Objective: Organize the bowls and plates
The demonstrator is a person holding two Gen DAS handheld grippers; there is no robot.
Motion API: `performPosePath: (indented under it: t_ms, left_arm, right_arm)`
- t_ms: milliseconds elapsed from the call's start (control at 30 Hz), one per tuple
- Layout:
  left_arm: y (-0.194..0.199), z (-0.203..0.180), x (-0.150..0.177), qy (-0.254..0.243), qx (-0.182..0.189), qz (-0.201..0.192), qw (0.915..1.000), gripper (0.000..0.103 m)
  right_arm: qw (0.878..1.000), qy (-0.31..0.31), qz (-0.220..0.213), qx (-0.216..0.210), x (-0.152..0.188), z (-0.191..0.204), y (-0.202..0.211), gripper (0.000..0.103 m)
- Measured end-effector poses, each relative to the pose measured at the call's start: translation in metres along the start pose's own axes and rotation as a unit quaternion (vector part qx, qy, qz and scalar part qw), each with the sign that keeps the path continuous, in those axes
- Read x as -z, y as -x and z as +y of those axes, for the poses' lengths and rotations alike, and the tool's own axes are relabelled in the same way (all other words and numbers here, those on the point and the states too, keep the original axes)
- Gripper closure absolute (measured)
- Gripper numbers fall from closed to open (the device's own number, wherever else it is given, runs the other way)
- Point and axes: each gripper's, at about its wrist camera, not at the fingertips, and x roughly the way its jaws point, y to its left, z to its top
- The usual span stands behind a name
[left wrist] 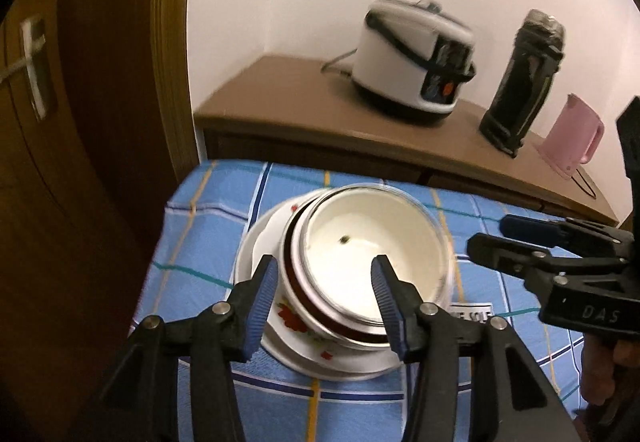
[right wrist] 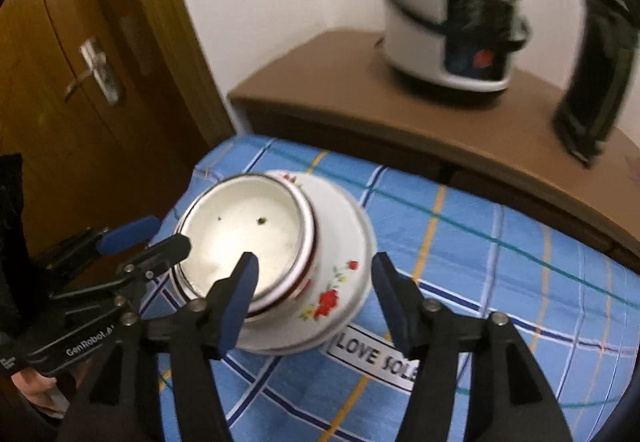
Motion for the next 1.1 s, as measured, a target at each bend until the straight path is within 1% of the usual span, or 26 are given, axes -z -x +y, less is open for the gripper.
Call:
performPosePath:
  t_ms: [33,67,133,200,300,367,467,600,767,900,1033,1100]
  left_arm:
    - [0.006,-0.004,0.000,-0.005,0.001,-0.011,0.9999,0.049]
    - [0.013,-0.009,0.000,-0.011,0.000,-0.023,0.9997,0.044]
    - [0.026,-0.017,0.001,-0.021,-0.002,-0.046,0.9987,0.040]
    - [0.038,-0.027,0.002,-0.032,-0.003,-0.065,0.9974,0.039]
    - [0.049,-0.037,0.003,-0.036,0.006,-0.074,0.9966,0.038]
    - [0.052,-0.041,0.003,-0.036,0.009,-0.076,0.9964,0.038]
    - [0.058,-0.051,0.006,-0.038,0.011,-0.078,0.9961,0.038]
    - [0.064,-0.062,0.009,-0.042,0.013,-0.083,0.9956,0.038]
    - [0.072,-0.074,0.012,-0.048,0.014,-0.089,0.9948,0.038]
    - [0.077,-0.081,0.014,-0.053,0.015,-0.093,0.9941,0.037]
    - [0.081,-0.084,0.015,-0.053,0.018,-0.099,0.9936,0.032]
    - [0.084,-0.087,0.015,-0.055,0.018,-0.103,0.9930,0.031]
  right_arm:
    - [1.000,-0.005,-0.020,0.008,0.004,-0.002,0.011,0.040]
    - [0.999,-0.009,-0.041,0.018,0.009,-0.004,0.024,0.039]
    - [0.997,-0.014,-0.068,0.036,0.016,-0.008,0.043,0.033]
    - [0.994,-0.015,-0.096,0.052,0.024,-0.010,0.064,0.030]
    - [0.990,-0.017,-0.125,0.066,0.031,-0.011,0.087,0.028]
    - [0.988,-0.017,-0.137,0.068,0.035,-0.012,0.102,0.027]
    - [0.985,-0.018,-0.156,0.071,0.041,-0.011,0.121,0.023]
    - [0.982,-0.016,-0.171,0.072,0.046,-0.012,0.135,0.017]
    - [0.980,-0.013,-0.184,0.076,0.051,-0.012,0.147,0.015]
    - [0.977,-0.010,-0.197,0.087,0.058,-0.013,0.158,0.010]
    - [0.976,-0.010,-0.198,0.088,0.059,-0.015,0.162,0.009]
    - [0.976,-0.009,-0.200,0.088,0.060,-0.015,0.164,0.009]
